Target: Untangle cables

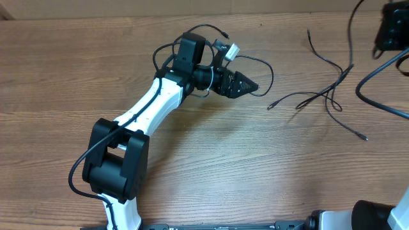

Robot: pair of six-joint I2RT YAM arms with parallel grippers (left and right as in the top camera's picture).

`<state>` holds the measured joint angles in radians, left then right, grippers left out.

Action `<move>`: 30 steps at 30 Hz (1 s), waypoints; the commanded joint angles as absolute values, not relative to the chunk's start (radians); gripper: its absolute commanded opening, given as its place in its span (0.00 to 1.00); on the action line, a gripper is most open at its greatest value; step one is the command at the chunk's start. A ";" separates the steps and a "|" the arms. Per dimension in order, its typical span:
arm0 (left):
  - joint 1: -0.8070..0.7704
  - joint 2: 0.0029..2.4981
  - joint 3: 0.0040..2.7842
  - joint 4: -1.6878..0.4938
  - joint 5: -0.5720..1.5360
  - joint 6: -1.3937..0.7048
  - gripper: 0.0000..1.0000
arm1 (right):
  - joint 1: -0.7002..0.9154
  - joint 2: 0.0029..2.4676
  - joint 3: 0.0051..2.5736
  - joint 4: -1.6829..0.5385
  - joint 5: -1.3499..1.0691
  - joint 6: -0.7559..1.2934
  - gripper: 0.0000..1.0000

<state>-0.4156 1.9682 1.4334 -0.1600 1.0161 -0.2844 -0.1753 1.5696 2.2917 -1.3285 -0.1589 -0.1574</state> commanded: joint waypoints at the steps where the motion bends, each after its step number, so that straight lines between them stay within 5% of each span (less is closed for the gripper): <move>1: -0.432 1.969 1.448 -0.068 1.011 -0.269 1.00 | -0.175 1.583 2.310 -1.360 -0.345 -0.158 0.04; 7: -0.472 1.969 1.448 0.073 0.865 -0.211 1.00 | -0.174 1.591 2.310 -1.455 -0.584 -0.158 0.04; 15: -0.545 1.975 1.448 0.057 0.918 -0.125 1.00 | -0.173 1.591 2.310 -1.468 -0.726 -0.131 0.04; 30: -0.641 2.046 1.448 0.006 0.917 -0.081 1.00 | -0.163 1.591 2.310 -1.471 -0.657 -0.132 0.04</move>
